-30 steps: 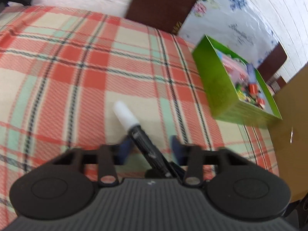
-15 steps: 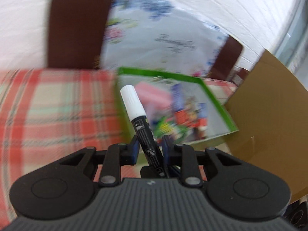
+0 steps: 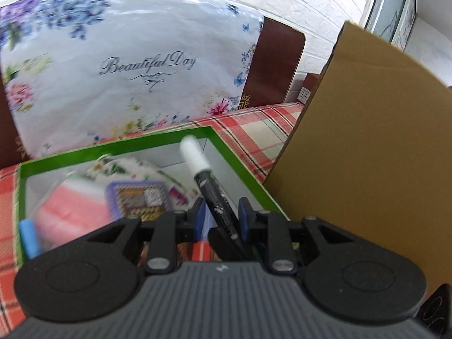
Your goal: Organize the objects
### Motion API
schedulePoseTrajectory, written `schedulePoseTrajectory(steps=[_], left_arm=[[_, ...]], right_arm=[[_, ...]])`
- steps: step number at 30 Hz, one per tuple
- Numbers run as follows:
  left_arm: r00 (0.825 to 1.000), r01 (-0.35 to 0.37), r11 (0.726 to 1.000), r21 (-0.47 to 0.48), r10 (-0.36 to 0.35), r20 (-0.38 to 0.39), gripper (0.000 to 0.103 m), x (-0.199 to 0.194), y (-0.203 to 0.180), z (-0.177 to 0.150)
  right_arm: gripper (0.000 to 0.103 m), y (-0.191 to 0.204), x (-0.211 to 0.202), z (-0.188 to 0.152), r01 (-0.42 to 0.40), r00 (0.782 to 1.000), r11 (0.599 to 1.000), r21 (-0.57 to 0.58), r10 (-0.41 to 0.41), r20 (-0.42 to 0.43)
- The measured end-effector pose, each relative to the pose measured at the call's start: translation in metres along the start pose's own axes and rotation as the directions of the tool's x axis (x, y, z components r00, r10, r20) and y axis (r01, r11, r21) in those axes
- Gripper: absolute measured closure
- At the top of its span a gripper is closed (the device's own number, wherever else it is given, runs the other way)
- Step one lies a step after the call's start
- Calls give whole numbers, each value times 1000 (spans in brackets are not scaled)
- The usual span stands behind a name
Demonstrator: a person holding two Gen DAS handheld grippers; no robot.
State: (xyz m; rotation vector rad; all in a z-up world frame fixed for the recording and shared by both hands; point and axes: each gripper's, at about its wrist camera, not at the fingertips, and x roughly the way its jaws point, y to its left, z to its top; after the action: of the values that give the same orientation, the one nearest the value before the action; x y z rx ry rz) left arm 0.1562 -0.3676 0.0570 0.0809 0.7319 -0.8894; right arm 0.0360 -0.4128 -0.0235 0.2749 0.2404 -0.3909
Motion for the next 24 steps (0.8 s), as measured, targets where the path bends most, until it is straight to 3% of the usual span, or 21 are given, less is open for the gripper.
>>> schedulePoseTrajectory(steps=[1, 4, 5, 9, 18, 24], left_arm=[[1000, -13, 1000, 4, 13, 0, 66, 5, -2, 2], [998, -67, 997, 33, 67, -2, 64, 9, -5, -1], [997, -77, 996, 50, 77, -1, 64, 7, -4, -3], [992, -124, 989, 75, 122, 29, 64, -10, 4, -13], [979, -198, 980, 5, 197, 52, 59, -75, 33, -48], [947, -322, 946, -29, 322, 15, 59, -115, 61, -88]], right_arm=[[85, -3, 7, -1, 21, 1000, 1000, -10, -21, -5], [75, -11, 28, -5, 95, 995, 994, -46, -97, -37], [68, -14, 30, -6, 99, 994, 994, -36, -101, -42], [62, -16, 20, -8, 104, 994, 995, -2, -104, -22], [57, 7, -28, -11, 49, 999, 998, 47, -50, 13], [56, 44, -54, -8, -50, 999, 998, 31, 50, 4]])
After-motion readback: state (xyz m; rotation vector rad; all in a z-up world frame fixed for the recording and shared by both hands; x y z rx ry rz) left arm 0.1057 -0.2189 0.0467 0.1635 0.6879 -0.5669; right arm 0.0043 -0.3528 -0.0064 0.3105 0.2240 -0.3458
